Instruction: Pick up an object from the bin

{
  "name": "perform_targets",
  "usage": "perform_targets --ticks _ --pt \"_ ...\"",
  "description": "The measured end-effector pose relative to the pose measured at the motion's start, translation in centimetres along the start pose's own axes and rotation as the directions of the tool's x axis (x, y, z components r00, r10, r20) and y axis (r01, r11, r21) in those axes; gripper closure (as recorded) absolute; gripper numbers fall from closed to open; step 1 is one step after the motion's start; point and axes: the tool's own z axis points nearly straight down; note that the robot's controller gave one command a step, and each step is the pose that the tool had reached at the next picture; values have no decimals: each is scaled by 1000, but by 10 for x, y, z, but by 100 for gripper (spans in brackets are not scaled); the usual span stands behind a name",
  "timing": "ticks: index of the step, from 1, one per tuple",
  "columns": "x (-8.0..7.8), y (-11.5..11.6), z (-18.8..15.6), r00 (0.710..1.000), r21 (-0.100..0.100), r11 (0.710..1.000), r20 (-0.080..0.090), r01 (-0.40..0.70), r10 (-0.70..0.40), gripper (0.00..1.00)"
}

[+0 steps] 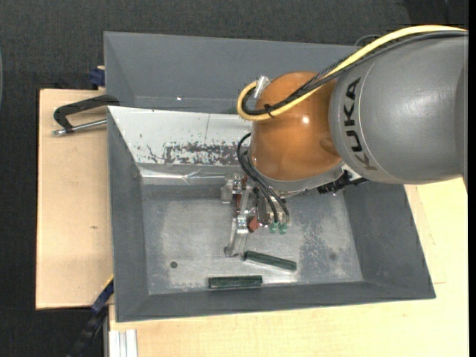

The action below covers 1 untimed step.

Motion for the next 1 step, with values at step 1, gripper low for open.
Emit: perform_targets --ticks 1 --pt "-4 -63 7 999 1 999 -5 -38 38 0"
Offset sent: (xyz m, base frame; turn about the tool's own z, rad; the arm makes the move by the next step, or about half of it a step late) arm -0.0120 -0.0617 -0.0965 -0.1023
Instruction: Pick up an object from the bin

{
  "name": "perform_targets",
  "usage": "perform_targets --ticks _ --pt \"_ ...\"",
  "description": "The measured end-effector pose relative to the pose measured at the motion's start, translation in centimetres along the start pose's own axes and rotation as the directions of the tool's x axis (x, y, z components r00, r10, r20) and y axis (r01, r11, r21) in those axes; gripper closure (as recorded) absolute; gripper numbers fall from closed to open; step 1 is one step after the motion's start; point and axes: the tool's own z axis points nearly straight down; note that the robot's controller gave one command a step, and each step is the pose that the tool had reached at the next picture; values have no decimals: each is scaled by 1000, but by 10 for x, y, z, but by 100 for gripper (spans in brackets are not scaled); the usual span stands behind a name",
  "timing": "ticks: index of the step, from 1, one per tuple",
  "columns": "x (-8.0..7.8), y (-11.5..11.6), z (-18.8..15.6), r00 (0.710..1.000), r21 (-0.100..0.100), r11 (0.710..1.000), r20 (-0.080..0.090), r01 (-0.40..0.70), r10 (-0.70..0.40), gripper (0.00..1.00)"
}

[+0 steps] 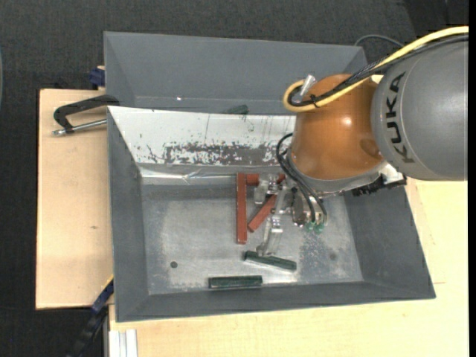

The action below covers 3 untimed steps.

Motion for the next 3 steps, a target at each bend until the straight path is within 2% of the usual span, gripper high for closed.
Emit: perform_targets --ticks 1,2,3 --pt "3 -10 43 998 2 998 9 65 -65 0" --pt "-12 -34 102 991 0 991 1 137 -137 0" --pt "14 -32 102 998 -1 998 8 55 -55 100"
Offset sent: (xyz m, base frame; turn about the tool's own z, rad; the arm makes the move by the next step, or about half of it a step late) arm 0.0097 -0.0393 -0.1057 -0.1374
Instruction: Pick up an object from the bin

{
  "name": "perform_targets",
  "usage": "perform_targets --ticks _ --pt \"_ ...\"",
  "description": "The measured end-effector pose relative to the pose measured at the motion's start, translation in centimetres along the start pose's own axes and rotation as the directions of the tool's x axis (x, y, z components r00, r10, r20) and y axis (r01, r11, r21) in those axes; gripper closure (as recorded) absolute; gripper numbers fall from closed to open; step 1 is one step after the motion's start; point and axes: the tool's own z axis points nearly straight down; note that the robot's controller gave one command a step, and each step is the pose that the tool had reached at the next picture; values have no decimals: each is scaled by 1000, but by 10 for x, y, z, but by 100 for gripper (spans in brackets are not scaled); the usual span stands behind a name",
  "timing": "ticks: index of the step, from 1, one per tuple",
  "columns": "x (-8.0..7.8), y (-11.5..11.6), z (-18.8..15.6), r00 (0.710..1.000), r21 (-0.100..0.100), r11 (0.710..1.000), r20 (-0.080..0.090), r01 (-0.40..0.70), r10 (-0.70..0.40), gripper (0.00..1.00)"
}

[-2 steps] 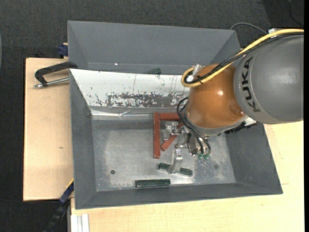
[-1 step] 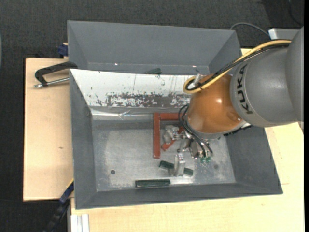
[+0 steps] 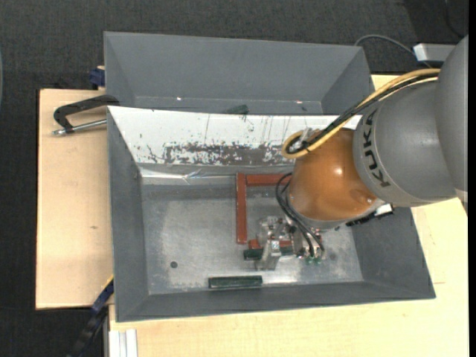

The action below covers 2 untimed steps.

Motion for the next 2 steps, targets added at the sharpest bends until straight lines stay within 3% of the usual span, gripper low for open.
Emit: perform_targets --ticks 1,2 --pt "0 0 0 1000 0 1000 0 0 0 100" --pt "-15 44 -196 1000 -2 1000 7 -11 11 100"
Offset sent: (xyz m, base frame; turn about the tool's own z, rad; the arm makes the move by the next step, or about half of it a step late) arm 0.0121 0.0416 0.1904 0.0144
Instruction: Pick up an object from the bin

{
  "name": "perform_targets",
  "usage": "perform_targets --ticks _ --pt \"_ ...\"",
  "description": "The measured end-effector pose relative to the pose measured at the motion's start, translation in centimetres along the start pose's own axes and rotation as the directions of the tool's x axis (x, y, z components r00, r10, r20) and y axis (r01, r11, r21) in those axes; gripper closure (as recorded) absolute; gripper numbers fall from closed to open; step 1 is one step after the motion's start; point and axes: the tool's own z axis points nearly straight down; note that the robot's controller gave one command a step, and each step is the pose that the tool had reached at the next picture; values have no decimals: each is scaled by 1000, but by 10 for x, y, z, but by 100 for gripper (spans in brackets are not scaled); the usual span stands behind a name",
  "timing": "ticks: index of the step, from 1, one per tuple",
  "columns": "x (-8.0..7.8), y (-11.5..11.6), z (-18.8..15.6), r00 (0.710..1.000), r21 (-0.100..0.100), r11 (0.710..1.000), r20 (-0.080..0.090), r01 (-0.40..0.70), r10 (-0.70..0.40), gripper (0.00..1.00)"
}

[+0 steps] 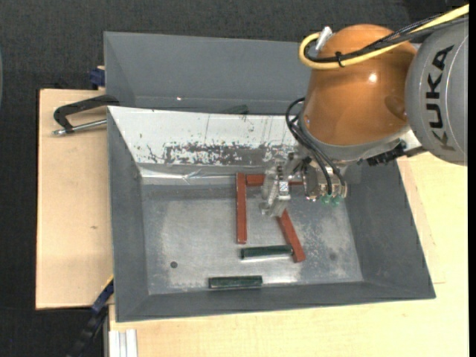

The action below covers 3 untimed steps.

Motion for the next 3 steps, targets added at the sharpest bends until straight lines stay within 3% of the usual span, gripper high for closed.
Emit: perform_targets --ticks 1,2,3 --pt "1 -1 5 1000 2 1000 -10 -3 3 0" --pt "1 -1 5 1000 2 1000 -10 -3 3 0" --pt "5 -5 58 1000 2 1000 -8 -14 14 0"
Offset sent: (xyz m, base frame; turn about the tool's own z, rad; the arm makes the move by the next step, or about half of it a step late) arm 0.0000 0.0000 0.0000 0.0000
